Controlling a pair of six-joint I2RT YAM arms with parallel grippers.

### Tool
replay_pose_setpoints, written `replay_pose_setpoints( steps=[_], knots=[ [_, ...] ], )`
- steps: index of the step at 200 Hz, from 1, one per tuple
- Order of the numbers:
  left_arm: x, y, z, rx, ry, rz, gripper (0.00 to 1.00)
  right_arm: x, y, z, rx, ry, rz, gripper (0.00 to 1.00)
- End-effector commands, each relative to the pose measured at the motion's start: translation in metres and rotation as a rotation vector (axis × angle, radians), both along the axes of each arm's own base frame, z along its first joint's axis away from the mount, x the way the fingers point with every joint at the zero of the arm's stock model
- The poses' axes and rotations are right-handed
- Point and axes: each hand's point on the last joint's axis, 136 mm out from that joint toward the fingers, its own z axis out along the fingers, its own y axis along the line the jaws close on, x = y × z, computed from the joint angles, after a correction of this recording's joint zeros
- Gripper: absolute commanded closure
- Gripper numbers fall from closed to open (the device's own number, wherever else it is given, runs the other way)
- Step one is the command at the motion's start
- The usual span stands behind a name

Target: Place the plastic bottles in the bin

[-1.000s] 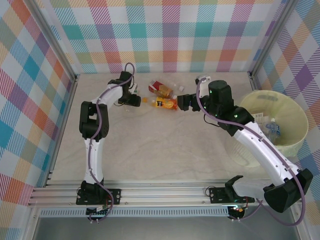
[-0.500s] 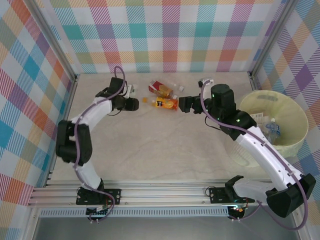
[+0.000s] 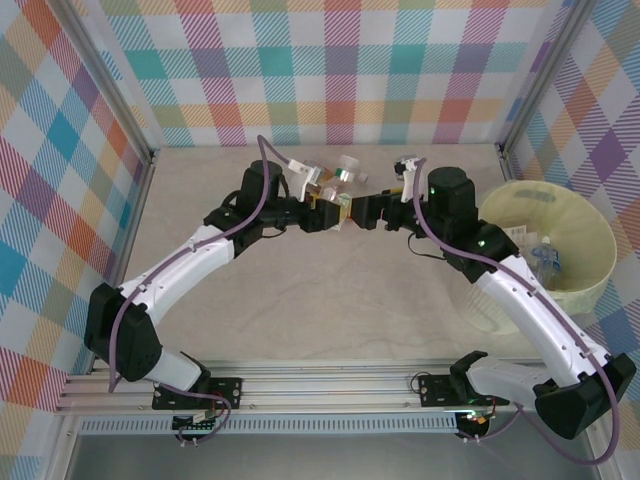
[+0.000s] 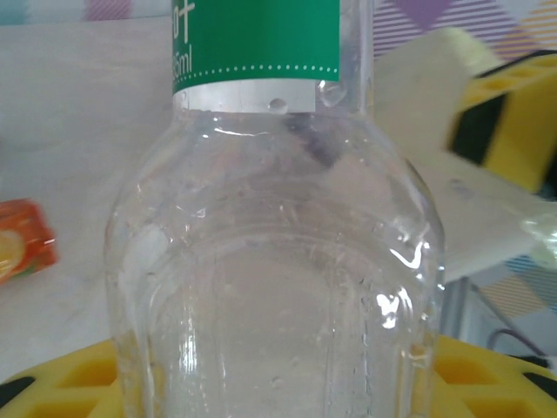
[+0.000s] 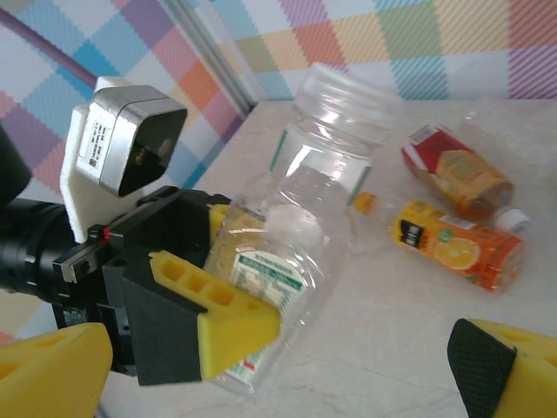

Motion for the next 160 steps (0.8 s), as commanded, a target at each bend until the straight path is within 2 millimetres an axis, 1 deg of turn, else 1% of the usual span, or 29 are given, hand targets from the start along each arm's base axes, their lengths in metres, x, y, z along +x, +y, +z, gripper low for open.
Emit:
replay_pose_setpoints(
  steps=[1, 19, 37, 49, 65, 76, 85, 101, 115, 124, 130, 134, 143, 149, 152, 160],
  knots=[
    [-0.033, -0.016, 0.047, -0.131, -0.070, -0.166, 0.54, -0.006, 0.014, 0.031, 0.105, -0.013, 0.074, 0.00],
    [-0.044, -0.023, 0.051, -0.143, -0.085, -0.216, 0.54, 0.010, 0.003, 0.025, 0.100, 0.043, -0.048, 0.00],
    [-0.052, -0.028, 0.051, -0.136, -0.106, -0.243, 0.54, 0.026, -0.005, 0.020, 0.115, 0.088, -0.153, 0.00],
    [-0.056, -0.032, 0.051, -0.126, -0.127, -0.252, 0.54, 0.035, -0.005, 0.017, 0.143, 0.119, -0.200, 0.00],
    [-0.059, -0.036, 0.050, -0.109, -0.161, -0.240, 0.54, 0.044, -0.002, 0.017, 0.160, 0.137, -0.221, 0.01],
    [-0.059, -0.038, 0.050, -0.095, -0.182, -0.230, 0.54, 0.049, -0.003, 0.015, 0.147, 0.146, -0.241, 0.09],
    [-0.059, -0.039, 0.050, -0.086, -0.196, -0.221, 0.54, 0.050, -0.005, 0.013, 0.133, 0.145, -0.253, 0.21],
    [-0.058, -0.041, 0.049, -0.065, -0.214, -0.209, 0.54, 0.046, -0.010, 0.017, 0.127, 0.113, -0.253, 0.38],
    [-0.057, -0.042, 0.048, -0.049, -0.225, -0.199, 0.52, 0.040, -0.019, 0.024, 0.115, 0.069, -0.267, 0.49],
    [-0.057, -0.043, 0.049, -0.045, -0.234, -0.195, 0.47, 0.036, -0.027, 0.028, 0.098, 0.040, -0.282, 0.55],
    [-0.057, -0.044, 0.051, -0.046, -0.239, -0.194, 0.40, 0.033, -0.034, 0.033, 0.089, 0.016, -0.296, 0.59],
    [-0.057, -0.045, 0.052, -0.046, -0.242, -0.192, 0.33, 0.031, -0.039, 0.036, 0.081, 0.001, -0.307, 0.60],
    [-0.055, -0.045, 0.052, -0.041, -0.246, -0.179, 0.13, 0.027, -0.051, 0.042, 0.054, -0.037, -0.334, 0.62],
    [-0.050, -0.044, 0.052, -0.029, -0.249, -0.154, 0.02, 0.025, -0.061, 0.046, 0.027, -0.063, -0.364, 0.62],
    [-0.046, -0.043, 0.050, -0.018, -0.250, -0.136, 0.00, 0.024, -0.068, 0.049, 0.010, -0.080, -0.385, 0.62],
    [-0.035, -0.039, 0.044, 0.023, -0.255, -0.071, 0.00, 0.020, -0.088, 0.057, -0.039, -0.127, -0.446, 0.62]
  ],
)
